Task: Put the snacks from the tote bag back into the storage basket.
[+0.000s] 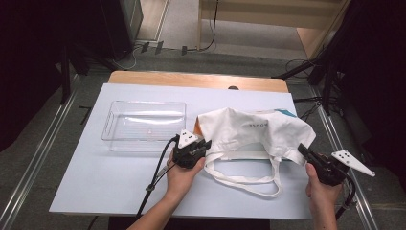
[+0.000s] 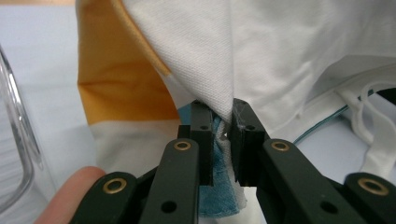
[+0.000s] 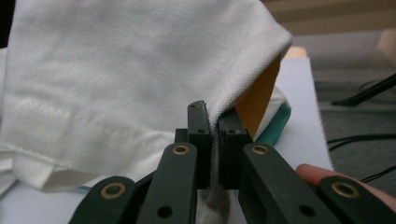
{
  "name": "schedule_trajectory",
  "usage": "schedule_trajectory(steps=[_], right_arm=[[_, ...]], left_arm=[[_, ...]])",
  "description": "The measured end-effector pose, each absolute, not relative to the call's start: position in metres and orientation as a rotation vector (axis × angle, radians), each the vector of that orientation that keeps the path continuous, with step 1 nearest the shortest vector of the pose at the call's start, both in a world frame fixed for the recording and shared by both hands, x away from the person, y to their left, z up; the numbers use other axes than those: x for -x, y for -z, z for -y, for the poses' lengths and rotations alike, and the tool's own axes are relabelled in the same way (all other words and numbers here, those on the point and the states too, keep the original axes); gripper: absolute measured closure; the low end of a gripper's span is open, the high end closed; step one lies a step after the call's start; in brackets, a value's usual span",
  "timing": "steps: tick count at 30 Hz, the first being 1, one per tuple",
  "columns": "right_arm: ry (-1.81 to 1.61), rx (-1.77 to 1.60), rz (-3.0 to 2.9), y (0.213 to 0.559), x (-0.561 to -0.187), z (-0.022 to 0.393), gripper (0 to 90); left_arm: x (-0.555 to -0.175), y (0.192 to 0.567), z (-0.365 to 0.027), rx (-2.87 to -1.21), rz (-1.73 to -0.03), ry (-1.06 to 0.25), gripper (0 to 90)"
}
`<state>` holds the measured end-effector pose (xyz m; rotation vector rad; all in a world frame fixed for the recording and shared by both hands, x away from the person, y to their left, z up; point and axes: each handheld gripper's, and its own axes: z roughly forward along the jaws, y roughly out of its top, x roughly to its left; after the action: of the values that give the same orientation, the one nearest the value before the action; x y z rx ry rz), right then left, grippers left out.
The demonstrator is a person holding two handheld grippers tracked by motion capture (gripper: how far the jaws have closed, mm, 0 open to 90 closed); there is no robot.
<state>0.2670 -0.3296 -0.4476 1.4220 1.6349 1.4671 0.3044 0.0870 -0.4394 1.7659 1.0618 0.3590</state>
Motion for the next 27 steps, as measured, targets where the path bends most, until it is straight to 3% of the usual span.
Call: schedule_trajectory(steps=[14, 21, 24, 27], right_arm=[[-1.362, -1.064, -1.446, 0.406, -0.215, 0.301, 88.4], [-1.366, -1.148, -1.440, 0.415, -0.212, 0.304, 87.9], [-1.370, -1.180, -1.437, 0.419, -0.214, 0.304, 87.7], [-1.368, -1.181, -1.433, 0.419, -0.214, 0.303, 87.4]], left_arm=[[-0.304, 0.367, -0.102, -1.635, -0.919, -0.382, 85.9], [-0.305, 0.376, -0.104, -1.670, -0.948, -0.347, 84.9], [-0.305, 0.385, -0.106, -1.674, -1.014, -0.382, 77.8], [-0.301, 0.393, -0.107, -1.687, -1.046, -0.400, 59.6]])
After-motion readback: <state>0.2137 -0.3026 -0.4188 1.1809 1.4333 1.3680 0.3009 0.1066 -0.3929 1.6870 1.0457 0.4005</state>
